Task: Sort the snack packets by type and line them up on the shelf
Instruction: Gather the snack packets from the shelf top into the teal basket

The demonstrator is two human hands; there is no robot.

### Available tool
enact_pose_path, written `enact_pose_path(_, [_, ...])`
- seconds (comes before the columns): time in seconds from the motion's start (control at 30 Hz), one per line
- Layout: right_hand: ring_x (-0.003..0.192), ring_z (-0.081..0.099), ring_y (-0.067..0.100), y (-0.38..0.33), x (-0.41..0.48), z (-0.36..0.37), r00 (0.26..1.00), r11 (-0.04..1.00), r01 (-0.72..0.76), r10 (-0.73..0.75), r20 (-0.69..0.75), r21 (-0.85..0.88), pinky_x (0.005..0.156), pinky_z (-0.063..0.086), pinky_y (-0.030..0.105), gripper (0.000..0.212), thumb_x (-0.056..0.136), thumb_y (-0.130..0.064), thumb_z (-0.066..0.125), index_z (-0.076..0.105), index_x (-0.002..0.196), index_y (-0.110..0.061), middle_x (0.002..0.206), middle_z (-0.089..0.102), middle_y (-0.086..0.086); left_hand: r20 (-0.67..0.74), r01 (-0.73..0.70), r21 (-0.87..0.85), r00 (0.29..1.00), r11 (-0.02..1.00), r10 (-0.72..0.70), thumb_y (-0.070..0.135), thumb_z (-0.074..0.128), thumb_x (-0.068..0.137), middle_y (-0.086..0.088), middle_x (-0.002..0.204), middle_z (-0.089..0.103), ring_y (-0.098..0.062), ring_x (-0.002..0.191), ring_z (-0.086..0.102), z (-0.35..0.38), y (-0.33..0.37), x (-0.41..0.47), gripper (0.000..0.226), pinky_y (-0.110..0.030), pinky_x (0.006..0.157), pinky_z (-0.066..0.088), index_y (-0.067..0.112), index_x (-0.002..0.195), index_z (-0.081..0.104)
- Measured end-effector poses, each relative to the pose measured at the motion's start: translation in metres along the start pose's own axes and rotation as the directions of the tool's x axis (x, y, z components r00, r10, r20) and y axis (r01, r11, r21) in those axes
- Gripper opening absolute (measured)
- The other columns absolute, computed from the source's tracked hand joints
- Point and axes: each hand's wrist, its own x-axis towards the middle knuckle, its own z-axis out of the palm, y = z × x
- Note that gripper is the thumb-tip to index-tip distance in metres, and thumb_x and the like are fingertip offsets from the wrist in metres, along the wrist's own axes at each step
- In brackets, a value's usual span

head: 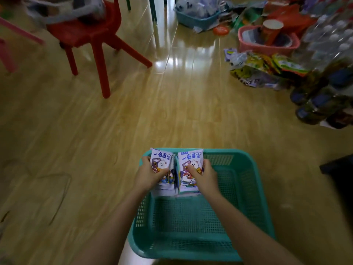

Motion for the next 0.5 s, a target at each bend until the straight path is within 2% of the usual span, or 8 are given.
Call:
enact_pose_path(0.1, [0.093, 0.055, 0.03, 0.0, 0.004, 0.007, 0.999, 0.993, 0.0, -0.005, -0.046, -0.12, 0.081, 0.046, 0.04, 0.033, 0.081, -0.047, 0.063, 0.048, 0.093, -0.02, 0.097, 0.06, 0.009, -0.121, -0.001, 0.321, 0.992, 0.947, 0.042, 0.05, 0.068, 0.076, -0.009, 0.11, 0.063, -0.029, 0.102, 0.061, 0.01, 0.007, -0.001, 0.062, -0.039, 0.08, 0.05, 0.009, 0.112, 0.039])
enact_pose_path(0.2, [0.102, 0.049, 0.028, -0.004, 0.006, 0.009, 0.993, 0.972, 0.002, -0.03, -0.114, -0.237, 0.087, 0.04, 0.037, 0.039, 0.084, -0.044, 0.061, 0.051, 0.103, -0.012, 0.107, 0.058, 0.009, -0.162, 0.034, 0.608, 0.984, 0.793, 0.081, 0.06, 0.05, 0.084, -0.012, 0.12, 0.054, -0.029, 0.113, 0.052, 0.016, 0.013, -0.009, 0.064, -0.037, 0.087, 0.043, 0.007, 0.117, 0.042])
enact_pose_path(0.3, [0.115, 0.043, 0.024, -0.01, 0.001, 0.003, 0.991, 0.945, 0.004, -0.048, -0.126, -0.326, 0.097, 0.035, 0.033, 0.048, 0.084, -0.042, 0.062, 0.048, 0.118, -0.01, 0.124, 0.05, 0.007, -0.179, 0.019, 0.665, 0.974, 0.747, 0.136, 0.06, 0.047, 0.085, -0.013, 0.122, 0.052, -0.029, 0.114, 0.049, 0.017, 0.011, -0.014, 0.065, -0.035, 0.092, 0.039, 0.005, 0.119, 0.045])
enact_pose_path(0.37, [0.123, 0.039, 0.023, -0.019, -0.005, -0.008, 0.996, 0.933, -0.021, -0.013, -0.092, -0.36, 0.102, 0.033, 0.034, 0.058, 0.086, -0.044, 0.058, 0.041, 0.13, -0.01, 0.134, 0.042, 0.006, -0.157, 0.022, 0.684, 0.98, 0.729, 0.118, 0.06, 0.043, 0.087, -0.01, 0.126, 0.05, -0.026, 0.118, 0.047, 0.008, 0.018, -0.02, 0.064, -0.034, 0.095, 0.037, 0.007, 0.123, 0.043])
enact_pose_path(0.43, [0.125, 0.038, 0.022, -0.037, -0.014, -0.029, 0.998, 0.928, -0.003, -0.019, -0.055, -0.373, 0.102, 0.034, 0.034, 0.054, 0.09, -0.04, 0.053, 0.04, 0.134, -0.011, 0.137, 0.042, 0.004, -0.108, -0.003, 0.727, 0.987, 0.687, 0.119, 0.055, 0.038, 0.092, -0.006, 0.13, 0.048, -0.023, 0.121, 0.045, -0.009, 0.041, -0.03, 0.057, -0.033, 0.097, 0.036, 0.011, 0.127, 0.039])
enact_pose_path(0.5, [0.123, 0.042, 0.022, -0.067, -0.024, -0.059, 0.998, 0.929, 0.048, -0.057, -0.014, -0.366, 0.099, 0.037, 0.034, 0.041, 0.093, -0.031, 0.049, 0.046, 0.131, -0.014, 0.135, 0.047, 0.003, -0.057, -0.071, 0.748, 0.984, 0.66, 0.171, 0.043, 0.036, 0.096, -0.006, 0.126, 0.055, -0.023, 0.115, 0.051, -0.032, 0.078, -0.044, 0.045, -0.034, 0.091, 0.039, 0.012, 0.128, 0.042])
